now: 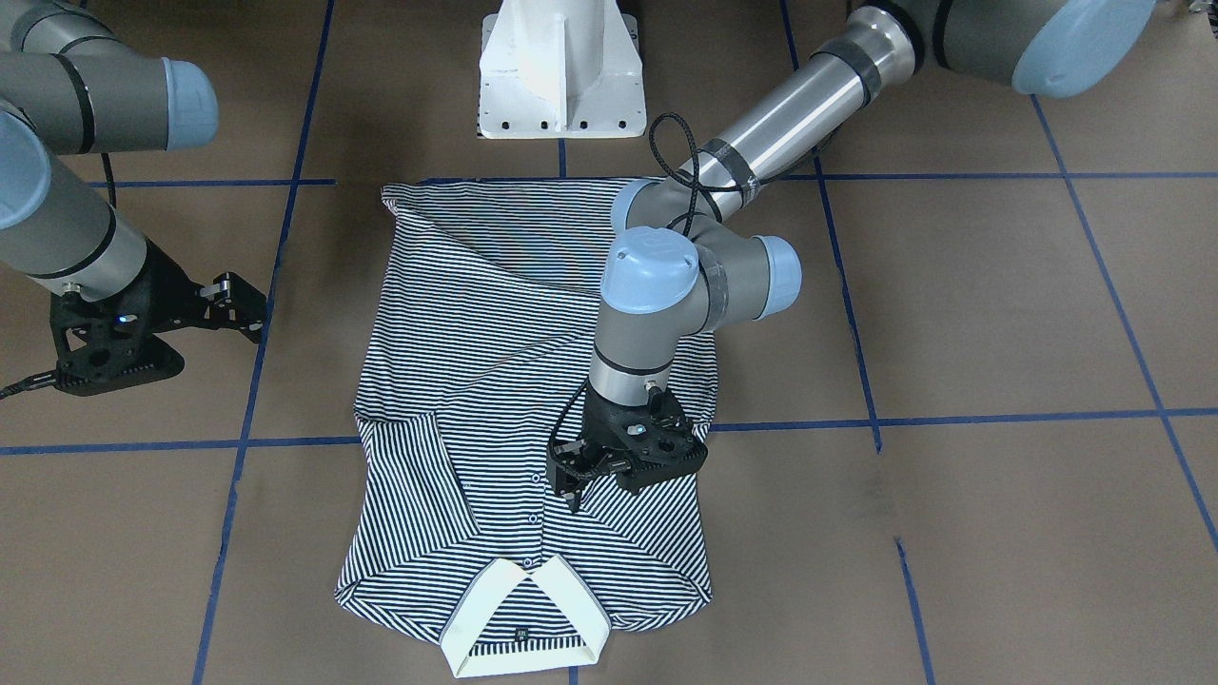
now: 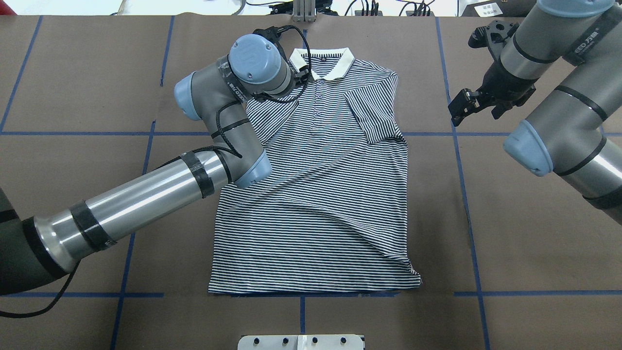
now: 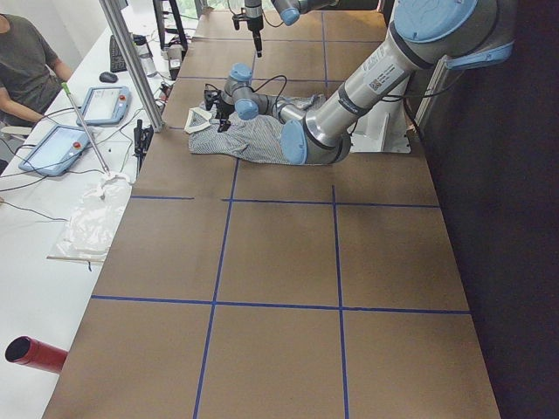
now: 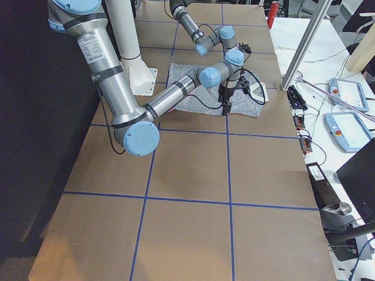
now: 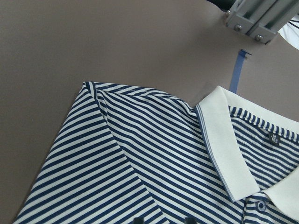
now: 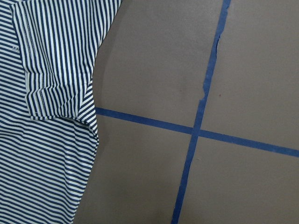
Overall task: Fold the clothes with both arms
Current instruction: 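Fold the sleeve nearest the left gripper inward onto the shirt, then withdraw the left gripper while the right gripper moves to the hem corner, then move the left gripper down to the hem corner nearest it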
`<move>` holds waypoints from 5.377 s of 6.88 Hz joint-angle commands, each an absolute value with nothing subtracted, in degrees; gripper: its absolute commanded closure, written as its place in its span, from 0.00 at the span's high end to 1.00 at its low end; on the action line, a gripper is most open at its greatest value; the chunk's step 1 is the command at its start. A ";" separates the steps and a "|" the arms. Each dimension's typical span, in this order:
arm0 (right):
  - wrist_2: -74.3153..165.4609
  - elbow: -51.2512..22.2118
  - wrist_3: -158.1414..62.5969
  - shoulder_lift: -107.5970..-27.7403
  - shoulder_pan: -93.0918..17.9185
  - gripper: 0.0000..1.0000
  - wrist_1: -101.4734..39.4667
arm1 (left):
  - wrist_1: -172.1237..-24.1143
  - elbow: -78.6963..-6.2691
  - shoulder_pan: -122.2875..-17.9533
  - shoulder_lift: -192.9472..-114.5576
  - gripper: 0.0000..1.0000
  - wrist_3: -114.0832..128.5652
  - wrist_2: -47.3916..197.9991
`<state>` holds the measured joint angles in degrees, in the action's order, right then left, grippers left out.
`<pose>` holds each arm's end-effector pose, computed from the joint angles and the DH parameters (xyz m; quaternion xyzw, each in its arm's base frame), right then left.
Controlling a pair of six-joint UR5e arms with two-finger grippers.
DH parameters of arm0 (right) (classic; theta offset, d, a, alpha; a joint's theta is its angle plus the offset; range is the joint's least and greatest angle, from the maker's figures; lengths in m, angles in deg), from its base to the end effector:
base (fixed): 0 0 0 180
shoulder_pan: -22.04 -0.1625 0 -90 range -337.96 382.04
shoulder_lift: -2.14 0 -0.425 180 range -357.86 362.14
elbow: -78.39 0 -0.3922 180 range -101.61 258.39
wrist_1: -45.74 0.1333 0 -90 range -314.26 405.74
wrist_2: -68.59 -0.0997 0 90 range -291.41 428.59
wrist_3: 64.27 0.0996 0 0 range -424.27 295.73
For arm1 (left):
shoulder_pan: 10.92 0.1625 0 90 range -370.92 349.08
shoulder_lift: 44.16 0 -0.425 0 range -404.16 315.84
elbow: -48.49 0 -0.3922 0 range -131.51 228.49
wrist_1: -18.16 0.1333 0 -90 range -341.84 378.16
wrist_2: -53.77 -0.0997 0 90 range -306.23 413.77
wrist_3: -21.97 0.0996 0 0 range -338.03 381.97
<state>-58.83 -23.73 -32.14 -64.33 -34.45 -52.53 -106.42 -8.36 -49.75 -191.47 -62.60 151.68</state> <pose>-0.2779 -0.5515 0.3480 0.0195 -0.3834 -0.0870 0.9193 0.5884 -0.6271 0.1975 0.1286 0.4759 -0.2174 0.8424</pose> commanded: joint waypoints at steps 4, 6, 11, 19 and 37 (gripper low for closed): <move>-52.30 -33.06 -1.96 -76.40 -24.58 1.00 -31.36 | -81.55 -49.17 -50.04 -170.06 1.00 -46.88 156.43; -45.98 -38.02 6.60 -81.59 -15.37 1.00 -27.38 | -78.96 -56.26 -50.04 -166.07 1.00 -46.67 159.49; -27.14 -39.13 19.13 -81.36 6.55 1.00 -27.99 | -78.96 -56.98 -49.95 -165.10 1.00 -46.67 159.68; -31.23 -37.10 19.22 -82.23 7.98 0.88 -28.44 | -79.31 -57.07 -49.51 -163.51 1.00 -46.85 159.94; -32.74 -43.17 24.41 -82.50 8.33 0.00 -28.79 | -73.08 -67.27 -30.19 -154.73 1.00 -79.52 153.72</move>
